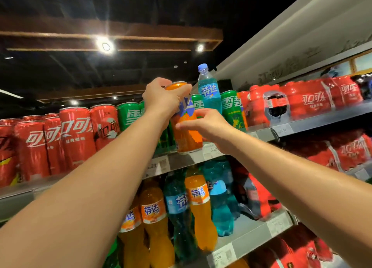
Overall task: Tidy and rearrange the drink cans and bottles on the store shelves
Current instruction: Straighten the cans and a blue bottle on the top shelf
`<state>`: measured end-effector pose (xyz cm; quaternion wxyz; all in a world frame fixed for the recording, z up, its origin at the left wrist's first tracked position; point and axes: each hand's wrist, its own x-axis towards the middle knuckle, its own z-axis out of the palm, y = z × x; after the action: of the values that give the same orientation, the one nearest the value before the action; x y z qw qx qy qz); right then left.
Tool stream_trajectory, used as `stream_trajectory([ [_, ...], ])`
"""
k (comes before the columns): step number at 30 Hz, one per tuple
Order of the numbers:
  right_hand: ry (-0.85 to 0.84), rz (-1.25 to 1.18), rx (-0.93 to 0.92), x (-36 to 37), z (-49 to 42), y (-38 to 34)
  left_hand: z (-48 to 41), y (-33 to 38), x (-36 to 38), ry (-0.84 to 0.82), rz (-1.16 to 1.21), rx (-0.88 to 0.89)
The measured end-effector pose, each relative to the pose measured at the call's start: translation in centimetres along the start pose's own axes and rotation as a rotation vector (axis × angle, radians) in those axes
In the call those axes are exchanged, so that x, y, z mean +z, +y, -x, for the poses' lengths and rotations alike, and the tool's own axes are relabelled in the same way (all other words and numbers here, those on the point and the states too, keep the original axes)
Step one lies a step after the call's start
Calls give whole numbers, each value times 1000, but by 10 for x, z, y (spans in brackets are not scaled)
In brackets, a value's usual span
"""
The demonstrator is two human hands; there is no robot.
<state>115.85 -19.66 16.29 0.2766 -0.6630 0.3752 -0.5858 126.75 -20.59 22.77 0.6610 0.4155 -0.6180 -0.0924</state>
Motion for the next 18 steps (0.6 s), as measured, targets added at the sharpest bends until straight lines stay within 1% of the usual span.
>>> stream_trajectory([
  [7, 83, 45, -20, -58, -14, 19, -1, 10, 63, -5, 32, -12],
  [11, 95, 47, -21, -90, -23, 35, 6, 18, 100, -7, 90, -6],
  [13, 116, 57, -25, -104, -27, 44, 11, 21, 114, 14, 108, -28],
  [18, 151, 85, -4, -140, -34, 60, 18, 20, 139, 8, 117, -88],
])
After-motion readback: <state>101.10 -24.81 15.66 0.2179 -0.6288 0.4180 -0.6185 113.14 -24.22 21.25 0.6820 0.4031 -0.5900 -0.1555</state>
